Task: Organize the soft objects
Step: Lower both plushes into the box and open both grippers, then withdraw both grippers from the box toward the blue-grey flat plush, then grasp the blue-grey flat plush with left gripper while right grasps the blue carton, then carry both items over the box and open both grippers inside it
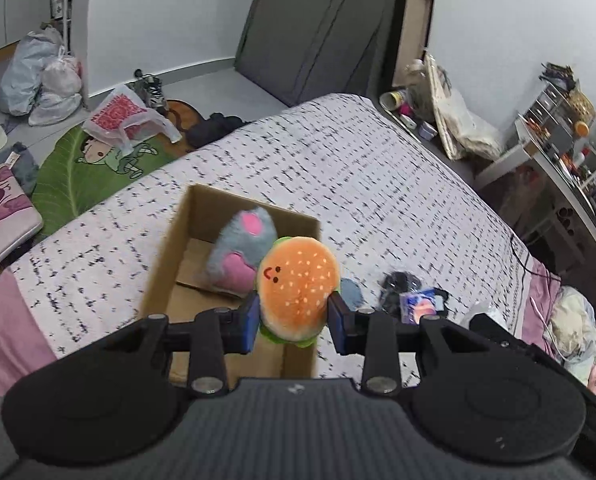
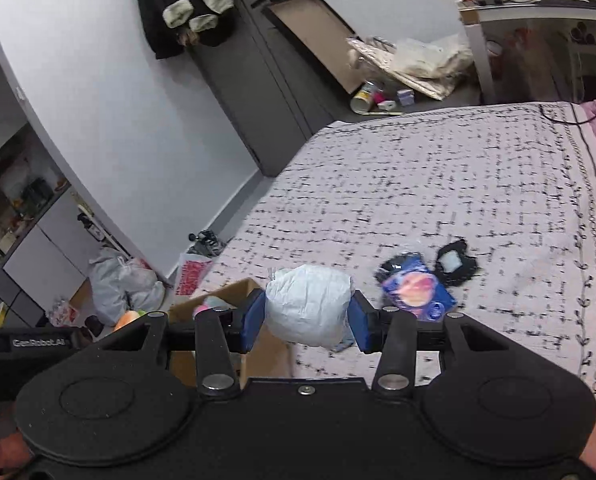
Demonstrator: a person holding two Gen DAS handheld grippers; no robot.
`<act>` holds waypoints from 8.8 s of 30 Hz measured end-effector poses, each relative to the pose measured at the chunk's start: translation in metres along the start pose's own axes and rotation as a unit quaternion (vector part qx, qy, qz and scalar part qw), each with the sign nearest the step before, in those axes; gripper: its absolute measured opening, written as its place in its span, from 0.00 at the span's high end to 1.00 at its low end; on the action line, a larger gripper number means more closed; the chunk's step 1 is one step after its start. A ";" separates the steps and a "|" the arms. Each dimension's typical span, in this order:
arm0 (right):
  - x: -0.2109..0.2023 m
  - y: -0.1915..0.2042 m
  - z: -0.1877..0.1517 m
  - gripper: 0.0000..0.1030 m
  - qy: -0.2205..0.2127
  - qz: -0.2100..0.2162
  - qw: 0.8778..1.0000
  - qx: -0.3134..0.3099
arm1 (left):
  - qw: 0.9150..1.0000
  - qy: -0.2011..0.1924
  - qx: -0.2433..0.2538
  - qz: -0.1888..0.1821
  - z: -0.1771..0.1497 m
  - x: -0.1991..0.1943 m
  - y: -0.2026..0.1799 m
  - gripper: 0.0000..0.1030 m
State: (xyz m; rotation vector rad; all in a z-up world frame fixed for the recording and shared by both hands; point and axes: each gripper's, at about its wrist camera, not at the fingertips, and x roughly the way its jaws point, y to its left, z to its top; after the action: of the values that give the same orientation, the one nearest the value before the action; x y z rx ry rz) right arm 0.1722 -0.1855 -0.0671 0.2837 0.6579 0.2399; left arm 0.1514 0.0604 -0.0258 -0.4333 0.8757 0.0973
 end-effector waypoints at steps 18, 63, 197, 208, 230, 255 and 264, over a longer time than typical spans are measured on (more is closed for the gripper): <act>0.040 0.064 -0.014 0.57 0.003 0.023 0.999 -0.045 | 0.998 0.019 -0.052 0.008 0.017 0.033 0.075 0.66; 0.066 0.075 0.001 0.06 0.085 -0.020 0.996 -0.030 | 0.998 0.031 -0.039 0.031 0.029 0.044 0.071 0.01; 0.136 -0.132 0.041 0.73 0.218 0.034 0.975 -0.002 | 0.991 -0.041 -0.081 0.101 -0.028 0.133 -0.105 0.59; 0.107 -0.104 0.054 0.73 0.162 0.051 0.985 -0.018 | 0.991 -0.060 -0.078 0.089 -0.015 0.082 -0.079 0.59; 0.070 -0.055 0.060 0.73 0.083 0.048 0.995 -0.039 | 0.992 -0.049 -0.074 0.086 0.002 0.029 -0.010 0.58; 0.075 0.028 0.025 0.73 0.099 0.063 0.985 -0.125 | 0.990 0.027 -0.090 0.103 -0.006 0.048 0.059 0.43; 0.089 0.051 0.007 0.73 0.119 0.080 0.978 -0.150 | 0.989 0.027 -0.109 0.095 -0.004 0.046 0.076 0.39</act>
State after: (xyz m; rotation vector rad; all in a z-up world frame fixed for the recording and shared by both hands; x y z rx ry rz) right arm 0.2377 -0.1117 -0.0952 0.0168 0.8252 0.5279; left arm 0.1586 0.1230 -0.0881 -0.5576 0.9618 0.3605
